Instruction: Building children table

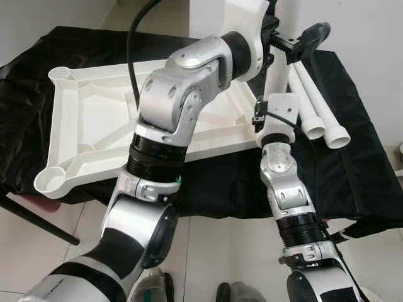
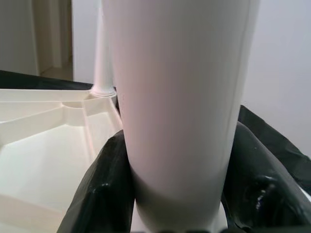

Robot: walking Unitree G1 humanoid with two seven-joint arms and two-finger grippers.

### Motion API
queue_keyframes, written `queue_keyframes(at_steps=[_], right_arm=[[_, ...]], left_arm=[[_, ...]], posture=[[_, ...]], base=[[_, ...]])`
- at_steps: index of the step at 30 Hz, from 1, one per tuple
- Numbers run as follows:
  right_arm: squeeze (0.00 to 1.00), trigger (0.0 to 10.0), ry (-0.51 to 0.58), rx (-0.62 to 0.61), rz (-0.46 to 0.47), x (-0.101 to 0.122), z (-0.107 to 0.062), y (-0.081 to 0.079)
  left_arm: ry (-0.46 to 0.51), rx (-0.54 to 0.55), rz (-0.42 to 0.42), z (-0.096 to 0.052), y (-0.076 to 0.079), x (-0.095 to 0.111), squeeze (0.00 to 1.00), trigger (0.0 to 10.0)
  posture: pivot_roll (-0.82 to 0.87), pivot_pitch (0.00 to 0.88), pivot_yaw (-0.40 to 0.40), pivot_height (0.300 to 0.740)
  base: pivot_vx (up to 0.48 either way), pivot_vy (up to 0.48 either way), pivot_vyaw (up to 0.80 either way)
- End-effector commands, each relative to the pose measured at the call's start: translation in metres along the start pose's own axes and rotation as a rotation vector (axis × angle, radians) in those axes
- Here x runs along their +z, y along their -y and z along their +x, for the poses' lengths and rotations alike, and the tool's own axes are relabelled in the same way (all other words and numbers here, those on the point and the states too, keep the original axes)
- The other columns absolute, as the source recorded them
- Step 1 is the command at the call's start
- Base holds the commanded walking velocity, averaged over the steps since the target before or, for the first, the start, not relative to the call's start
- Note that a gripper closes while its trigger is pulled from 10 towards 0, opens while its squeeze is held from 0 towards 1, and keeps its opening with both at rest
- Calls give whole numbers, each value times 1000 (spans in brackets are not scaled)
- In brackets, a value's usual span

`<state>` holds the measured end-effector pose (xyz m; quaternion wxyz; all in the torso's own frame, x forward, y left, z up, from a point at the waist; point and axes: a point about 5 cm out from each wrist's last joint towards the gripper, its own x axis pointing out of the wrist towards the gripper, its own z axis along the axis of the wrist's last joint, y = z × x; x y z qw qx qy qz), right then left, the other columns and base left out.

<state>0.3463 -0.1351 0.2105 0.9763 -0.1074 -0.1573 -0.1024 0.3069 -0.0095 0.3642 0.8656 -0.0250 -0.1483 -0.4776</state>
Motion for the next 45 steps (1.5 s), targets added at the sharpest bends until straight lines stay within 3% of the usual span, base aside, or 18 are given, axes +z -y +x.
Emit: queue_keyframes(at_steps=[1,2,5,9,14,20,24,38,39,45], right_arm=[[0,10000,-8,-20,22,0,3,5],[0,10000,-13,-24,28,0,5,8],[0,10000,-16,-28,43,0,7,11],[0,10000,-18,-27,80,0,11,29],[0,10000,-12,18,89,-2,6,36],[0,10000,-26,101,101,-8,0,43],[0,10000,-64,151,120,-16,0,53],[0,10000,-61,203,110,-20,13,61],[0,10000,-64,216,98,-22,17,60],[0,10000,-54,248,113,-20,22,56]], left_arm=[[-10,67,-1,1,2,-3,580,10000],[-20,73,-7,0,2,-7,0,10000],[-28,83,-5,-2,1,-11,0,10000],[-51,156,-1,-14,-7,-29,0,10000],[-63,200,27,-25,-11,-41,0,10000],[-107,177,37,-38,-9,-59,0,10000],[-211,82,22,-51,4,-90,0,10000],[-295,60,103,-65,14,-123,0,10000],[-307,57,156,-69,16,-130,0,10000],[-305,43,176,-72,20,-137,0,10000]], posture=[[31,68,-8,740],[31,68,-8,740],[31,68,-8,740],[27,71,-6,740],[20,75,1,740],[15,76,4,740],[11,79,3,740],[25,89,-10,740],[25,90,-11,740],[29,91,-18,740]], base=[[0,0,0],[0,0,0],[0,0,0],[0,0,0],[0,0,0],[0,0,0],[0,0,0],[0,0,0],[0,0,0],[0,0,0]])
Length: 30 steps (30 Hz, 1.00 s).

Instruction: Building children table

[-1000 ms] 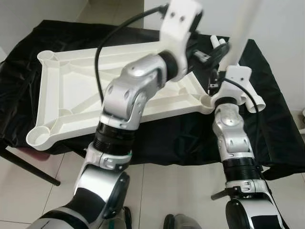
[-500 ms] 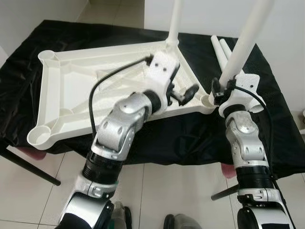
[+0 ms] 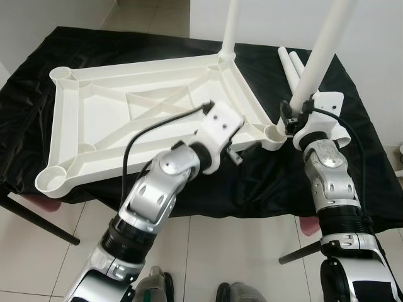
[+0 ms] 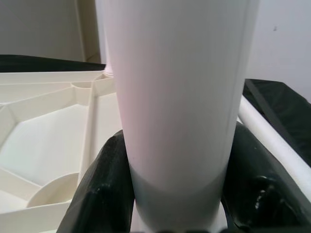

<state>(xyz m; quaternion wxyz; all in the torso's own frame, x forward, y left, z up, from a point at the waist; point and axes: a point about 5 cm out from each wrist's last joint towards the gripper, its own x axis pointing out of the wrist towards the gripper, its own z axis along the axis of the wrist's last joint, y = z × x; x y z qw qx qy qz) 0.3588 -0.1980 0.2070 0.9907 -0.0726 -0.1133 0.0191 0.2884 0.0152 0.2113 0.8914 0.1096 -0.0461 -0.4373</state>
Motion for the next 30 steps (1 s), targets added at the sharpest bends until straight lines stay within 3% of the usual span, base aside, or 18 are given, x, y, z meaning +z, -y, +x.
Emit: queue_keyframes(at_steps=[1,10,12,30], right_arm=[[0,10000,21,28,24,2,2,-3],[0,10000,16,122,39,-5,3,-14],[0,10000,-9,136,36,-13,3,-16],[0,10000,-51,105,18,-27,3,-10]], left_arm=[[12,-19,32,0,5,-1,0,10000],[46,-54,-12,-3,12,2,0,10000],[68,-118,-9,-5,21,4,0,10000],[63,-126,-8,-9,20,3,0,10000]], posture=[[33,93,-22,740],[36,97,-23,740],[40,96,-23,740],[46,100,-21,740]], base=[[0,0,0],[0,0,0],[0,0,0],[0,0,0]])
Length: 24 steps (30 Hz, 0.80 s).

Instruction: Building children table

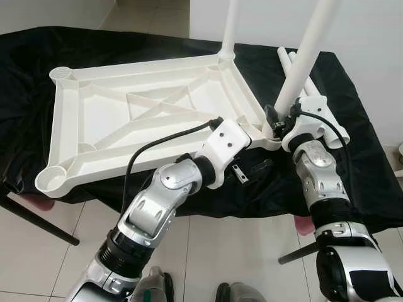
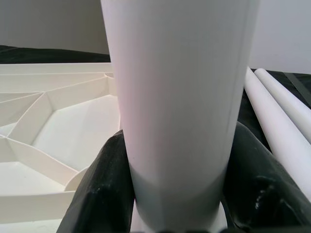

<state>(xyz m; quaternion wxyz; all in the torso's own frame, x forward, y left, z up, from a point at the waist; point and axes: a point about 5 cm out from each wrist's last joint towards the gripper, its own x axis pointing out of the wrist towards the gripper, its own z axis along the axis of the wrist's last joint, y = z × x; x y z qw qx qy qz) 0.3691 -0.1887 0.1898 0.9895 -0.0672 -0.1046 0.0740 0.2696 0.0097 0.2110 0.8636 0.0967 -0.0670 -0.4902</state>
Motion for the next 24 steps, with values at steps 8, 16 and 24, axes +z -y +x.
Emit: queue_keyframes(at_steps=[8,16,24], right_arm=[[0,10000,-38,-14,-16,-11,-9,5],[0,10000,-45,-35,-3,-14,-15,8],[0,10000,-68,-48,34,-22,-20,9]], left_arm=[[4,-5,-2,-3,1,0,0,10000],[4,-4,-1,-2,0,0,0,10000],[5,-6,-5,-2,0,-1,0,10000]], posture=[[40,99,-19,740],[38,97,-17,740],[32,94,-13,740]], base=[[0,0,0],[0,0,0],[0,0,0]])
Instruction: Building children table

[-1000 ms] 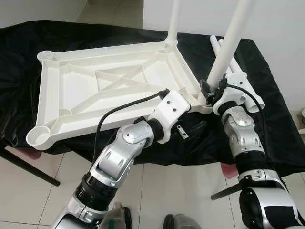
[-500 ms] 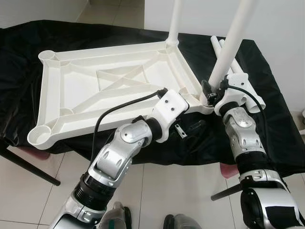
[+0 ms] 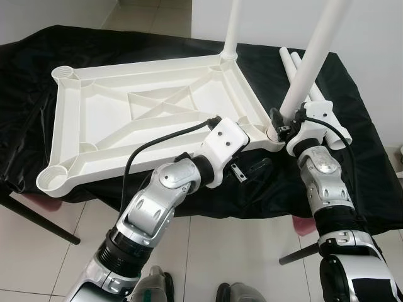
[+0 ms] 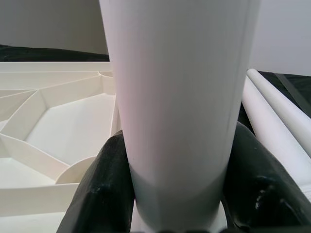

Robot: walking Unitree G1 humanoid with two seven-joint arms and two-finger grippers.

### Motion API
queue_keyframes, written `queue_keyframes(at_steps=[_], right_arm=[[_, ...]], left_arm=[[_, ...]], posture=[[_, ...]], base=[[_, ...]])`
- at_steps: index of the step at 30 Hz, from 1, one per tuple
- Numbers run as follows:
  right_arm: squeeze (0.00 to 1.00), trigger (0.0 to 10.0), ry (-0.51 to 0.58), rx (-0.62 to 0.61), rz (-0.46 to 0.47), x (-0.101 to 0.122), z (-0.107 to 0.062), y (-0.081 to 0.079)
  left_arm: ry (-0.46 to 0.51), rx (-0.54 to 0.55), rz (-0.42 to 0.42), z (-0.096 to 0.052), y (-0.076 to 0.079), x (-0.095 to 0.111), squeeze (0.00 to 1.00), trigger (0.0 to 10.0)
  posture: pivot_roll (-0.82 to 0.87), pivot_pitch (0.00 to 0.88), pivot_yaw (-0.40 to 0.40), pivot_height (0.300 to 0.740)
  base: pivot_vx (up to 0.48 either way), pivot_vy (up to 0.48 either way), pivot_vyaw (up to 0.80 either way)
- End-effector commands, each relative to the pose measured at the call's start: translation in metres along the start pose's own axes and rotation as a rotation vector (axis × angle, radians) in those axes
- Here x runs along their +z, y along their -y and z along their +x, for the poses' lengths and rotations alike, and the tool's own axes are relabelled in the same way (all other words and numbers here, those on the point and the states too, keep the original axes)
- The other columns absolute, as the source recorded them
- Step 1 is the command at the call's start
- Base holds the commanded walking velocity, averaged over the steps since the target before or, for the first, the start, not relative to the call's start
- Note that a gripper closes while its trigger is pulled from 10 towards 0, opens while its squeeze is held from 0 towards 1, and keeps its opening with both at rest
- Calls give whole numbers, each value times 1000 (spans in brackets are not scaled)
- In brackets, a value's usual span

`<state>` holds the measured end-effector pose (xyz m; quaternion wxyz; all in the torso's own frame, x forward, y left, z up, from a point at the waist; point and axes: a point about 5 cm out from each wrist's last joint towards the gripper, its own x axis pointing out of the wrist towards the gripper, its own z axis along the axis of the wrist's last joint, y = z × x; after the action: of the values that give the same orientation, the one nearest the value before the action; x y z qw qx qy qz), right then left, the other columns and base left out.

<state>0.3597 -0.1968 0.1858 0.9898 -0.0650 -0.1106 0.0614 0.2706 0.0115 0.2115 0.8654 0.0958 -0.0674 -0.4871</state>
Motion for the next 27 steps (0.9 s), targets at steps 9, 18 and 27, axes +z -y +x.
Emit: queue_keyframes(at_steps=[9,18,27], right_arm=[[0,10000,-127,24,127,-26,-9,-3],[0,10000,-162,1,163,-30,-6,3],[0,10000,-192,-58,219,-39,-12,6]], left_arm=[[8,-21,-2,-1,2,0,0,10000],[12,-25,3,-1,3,2,0,10000],[15,-22,5,-2,3,3,0,10000]], posture=[[28,86,-8,740],[34,81,-12,740],[34,83,-7,740]], base=[[0,0,0],[0,0,0],[0,0,0]])
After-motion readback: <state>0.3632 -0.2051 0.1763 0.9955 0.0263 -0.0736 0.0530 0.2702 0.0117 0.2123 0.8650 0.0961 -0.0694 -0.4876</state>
